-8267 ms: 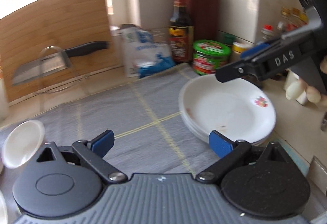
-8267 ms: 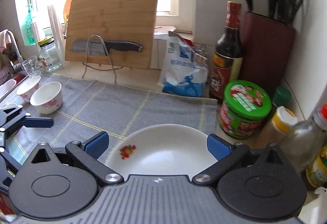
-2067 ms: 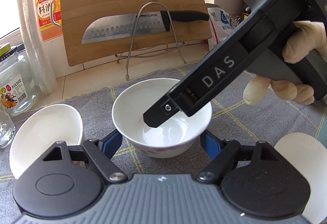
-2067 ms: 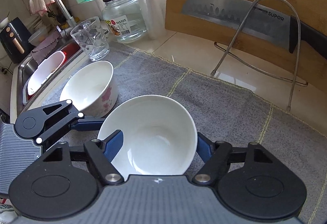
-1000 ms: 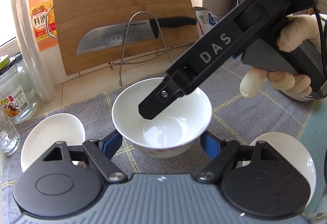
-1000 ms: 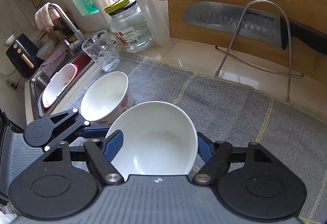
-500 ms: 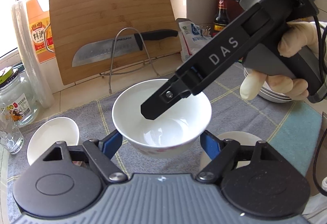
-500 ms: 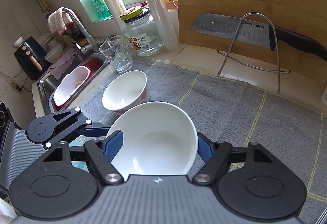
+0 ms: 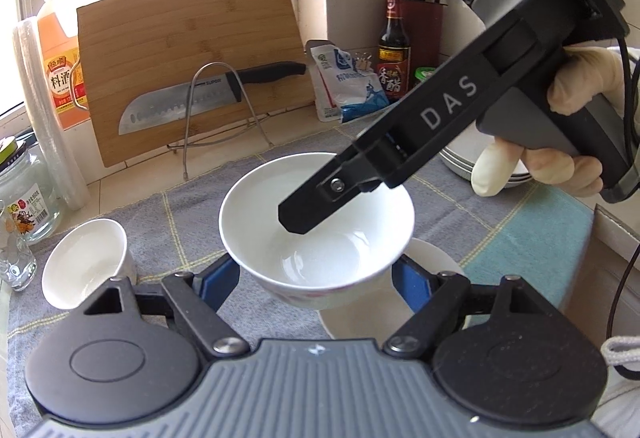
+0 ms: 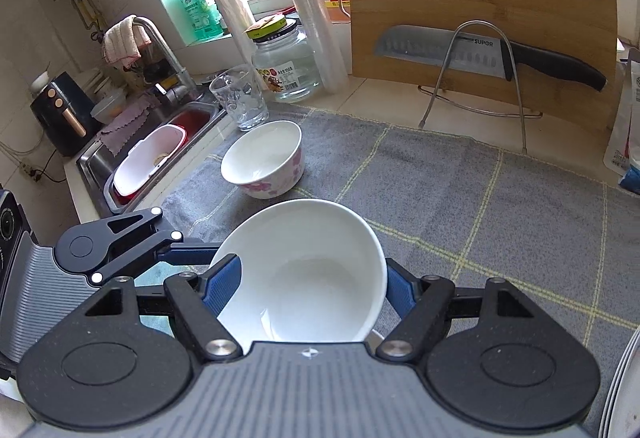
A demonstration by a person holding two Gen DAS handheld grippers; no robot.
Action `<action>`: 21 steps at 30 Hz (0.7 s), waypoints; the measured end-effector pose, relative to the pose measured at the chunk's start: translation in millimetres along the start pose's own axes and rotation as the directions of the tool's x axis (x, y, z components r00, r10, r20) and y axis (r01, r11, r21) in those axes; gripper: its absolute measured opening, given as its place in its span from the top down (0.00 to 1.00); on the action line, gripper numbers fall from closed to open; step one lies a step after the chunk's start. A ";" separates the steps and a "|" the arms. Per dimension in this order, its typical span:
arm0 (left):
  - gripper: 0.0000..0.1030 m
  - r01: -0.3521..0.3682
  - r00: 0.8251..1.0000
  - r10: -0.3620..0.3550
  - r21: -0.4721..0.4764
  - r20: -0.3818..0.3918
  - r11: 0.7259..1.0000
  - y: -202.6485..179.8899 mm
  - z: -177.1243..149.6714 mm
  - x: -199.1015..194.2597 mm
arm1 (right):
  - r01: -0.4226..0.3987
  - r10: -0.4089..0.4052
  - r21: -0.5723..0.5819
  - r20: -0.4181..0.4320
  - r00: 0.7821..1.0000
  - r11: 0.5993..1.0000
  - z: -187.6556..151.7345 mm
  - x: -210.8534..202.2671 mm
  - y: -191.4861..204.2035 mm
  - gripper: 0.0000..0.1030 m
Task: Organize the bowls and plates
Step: 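Lift the second bowl and carry it toward the placed bowl with the right gripper, then lower the second bowl into the placed bowl with the right gripper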
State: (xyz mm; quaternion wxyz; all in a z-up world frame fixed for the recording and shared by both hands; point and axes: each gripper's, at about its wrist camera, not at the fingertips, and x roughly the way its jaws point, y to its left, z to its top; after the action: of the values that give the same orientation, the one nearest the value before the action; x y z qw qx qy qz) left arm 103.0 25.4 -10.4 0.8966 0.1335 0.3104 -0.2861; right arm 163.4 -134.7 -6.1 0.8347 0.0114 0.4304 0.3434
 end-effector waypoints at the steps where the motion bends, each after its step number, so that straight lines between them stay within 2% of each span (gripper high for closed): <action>1: 0.20 0.004 1.000 -0.004 0.002 -0.001 1.000 -2.0 -0.7 -0.9 | 0.003 -0.003 0.002 0.000 1.000 1.000 -2.6 -1.7 0.6 0.22; 21: 0.20 0.090 0.994 -0.088 0.030 -0.060 0.996 -26.7 -13.4 -0.4 | 0.042 -0.041 0.089 -0.015 0.999 0.995 -46.6 -17.2 -5.6 0.22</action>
State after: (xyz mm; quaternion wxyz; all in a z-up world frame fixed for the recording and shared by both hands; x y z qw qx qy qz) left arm 80.3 9.8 -22.2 0.8712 0.1424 0.3377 -0.3265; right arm 125.9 -161.9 -24.9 0.8374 0.0377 0.4511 0.3064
